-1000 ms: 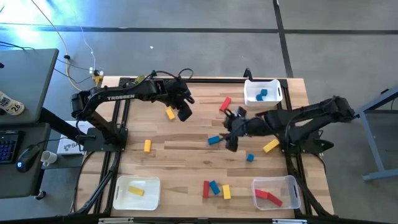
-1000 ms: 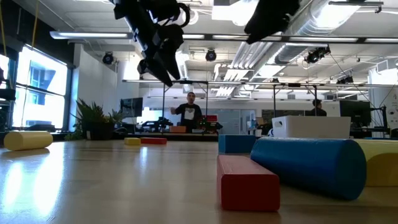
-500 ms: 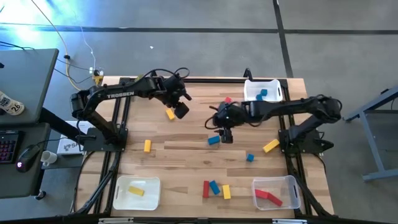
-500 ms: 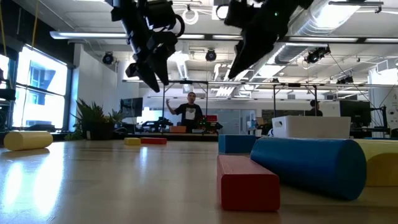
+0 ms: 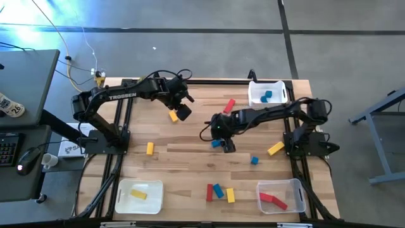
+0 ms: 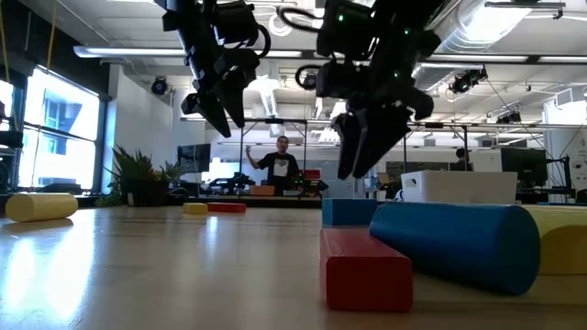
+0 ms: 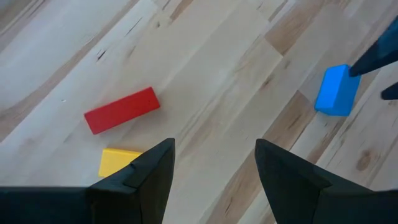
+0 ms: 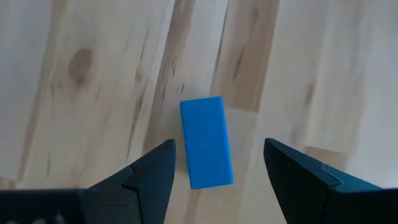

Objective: Sort & place blocks by color
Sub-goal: Put the blue block into the top white bin

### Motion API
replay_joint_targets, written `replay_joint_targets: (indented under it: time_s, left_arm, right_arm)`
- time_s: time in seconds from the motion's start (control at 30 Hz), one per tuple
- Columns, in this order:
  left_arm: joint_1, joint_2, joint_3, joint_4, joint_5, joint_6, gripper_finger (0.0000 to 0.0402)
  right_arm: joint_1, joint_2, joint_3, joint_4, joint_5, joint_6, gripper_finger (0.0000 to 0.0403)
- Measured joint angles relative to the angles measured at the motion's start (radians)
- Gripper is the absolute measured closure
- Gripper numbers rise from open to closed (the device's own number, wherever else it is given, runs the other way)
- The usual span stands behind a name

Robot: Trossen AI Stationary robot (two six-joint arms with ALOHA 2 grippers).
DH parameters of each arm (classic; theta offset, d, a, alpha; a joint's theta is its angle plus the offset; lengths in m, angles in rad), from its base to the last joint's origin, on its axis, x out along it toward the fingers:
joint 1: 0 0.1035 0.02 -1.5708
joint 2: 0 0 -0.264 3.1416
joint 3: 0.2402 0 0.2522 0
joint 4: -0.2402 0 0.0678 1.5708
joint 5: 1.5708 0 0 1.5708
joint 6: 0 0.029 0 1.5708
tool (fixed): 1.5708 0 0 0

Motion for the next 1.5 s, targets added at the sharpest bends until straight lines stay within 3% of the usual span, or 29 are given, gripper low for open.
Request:
replay_joint_targets:
  time_s: [0.57, 0.83, 1.1, 1.5]
  left_arm:
    - [0.000, 0.000, 0.000, 0.000, -0.008, 0.000, 0.0190]
    - [0.000, 0.000, 0.000, 0.000, -0.008, 0.013, 0.0190]
    - [0.000, 0.000, 0.000, 0.001, -0.008, 0.018, 0.0190]
    - [0.000, 0.000, 0.000, 0.001, -0.008, 0.018, 0.0190]
  right_arm:
    - [0.000, 0.108, 0.000, 0.012, -0.044, 0.039, 0.0180]
    - [0.000, 0.109, 0.002, 0.008, -0.041, 0.111, 0.0305]
    - [-0.009, 0.088, 0.000, -0.052, -0.030, 0.186, 0.0306]
    - [-0.102, -0.093, 0.000, -0.161, 0.161, 0.208, 0.0306]
